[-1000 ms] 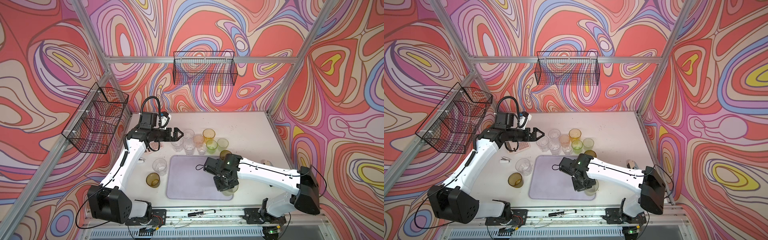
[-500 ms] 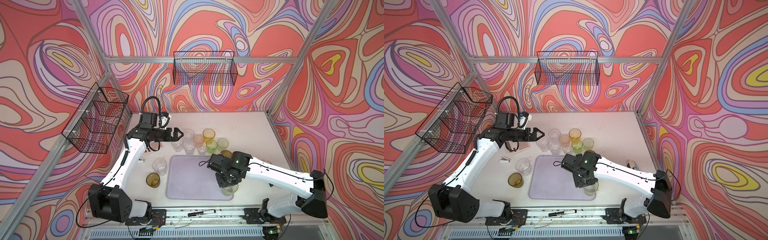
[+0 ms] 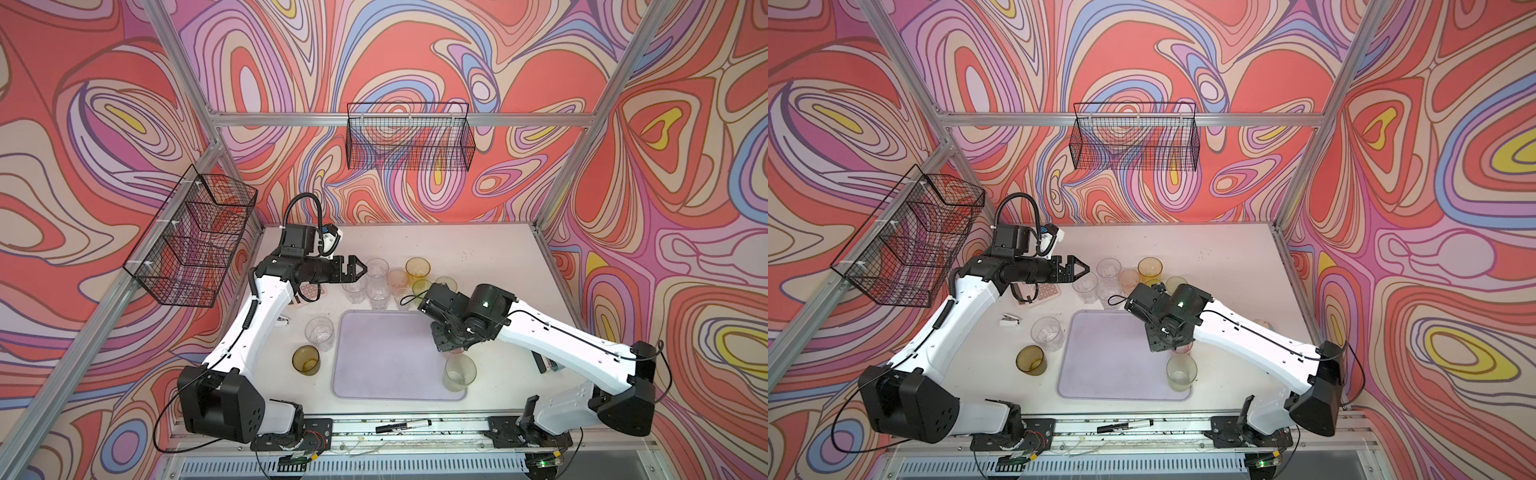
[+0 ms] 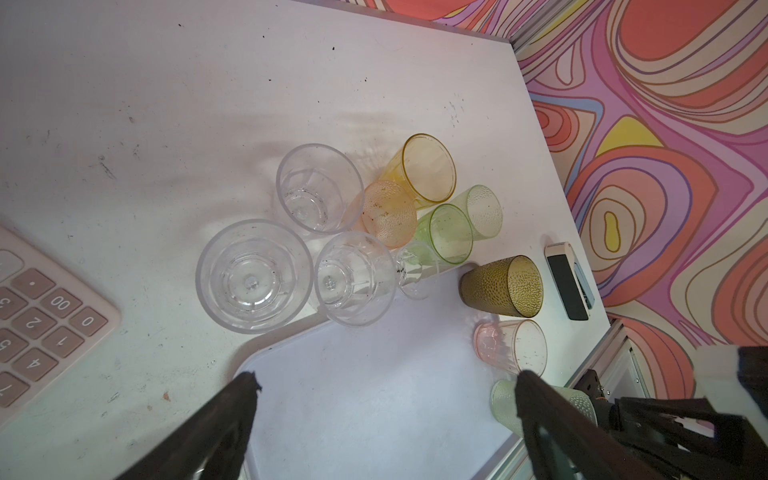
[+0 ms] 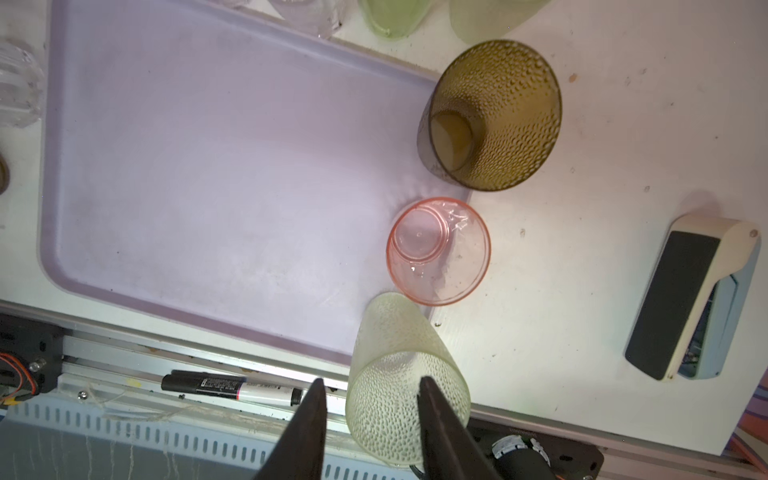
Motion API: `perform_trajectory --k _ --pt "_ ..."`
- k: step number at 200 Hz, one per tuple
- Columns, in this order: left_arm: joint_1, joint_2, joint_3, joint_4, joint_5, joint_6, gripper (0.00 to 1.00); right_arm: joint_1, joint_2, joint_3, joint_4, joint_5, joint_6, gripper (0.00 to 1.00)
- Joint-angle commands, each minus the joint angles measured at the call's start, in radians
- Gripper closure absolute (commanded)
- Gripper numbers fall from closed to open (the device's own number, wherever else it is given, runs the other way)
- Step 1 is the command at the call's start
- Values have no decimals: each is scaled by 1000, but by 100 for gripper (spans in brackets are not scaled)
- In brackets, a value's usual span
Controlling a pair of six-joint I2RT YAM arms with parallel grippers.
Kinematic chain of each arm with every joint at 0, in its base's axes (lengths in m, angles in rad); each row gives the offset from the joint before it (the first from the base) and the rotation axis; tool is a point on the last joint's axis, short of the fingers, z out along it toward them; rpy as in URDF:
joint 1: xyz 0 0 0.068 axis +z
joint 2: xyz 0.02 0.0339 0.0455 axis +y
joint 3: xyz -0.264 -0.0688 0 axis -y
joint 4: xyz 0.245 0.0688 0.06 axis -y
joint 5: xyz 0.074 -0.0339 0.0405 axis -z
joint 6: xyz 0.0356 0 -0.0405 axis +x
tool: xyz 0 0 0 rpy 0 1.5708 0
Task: Place the glasses into the tray
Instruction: 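Raise the right gripper and swing it toward the far glass cluster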
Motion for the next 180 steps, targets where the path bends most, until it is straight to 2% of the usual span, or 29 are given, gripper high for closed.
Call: perform_trajectory --k 1,74,180 --pt "0 -11 0 -8 8 8 1 -57 22 31 50 13 -97 62" --pt "-1 -2 -6 -5 18 1 1 -237 94 83 132 -28 -236 61" --pt "-1 8 -12 -1 16 -5 1 -465 190 80 240 -93 -305 63"
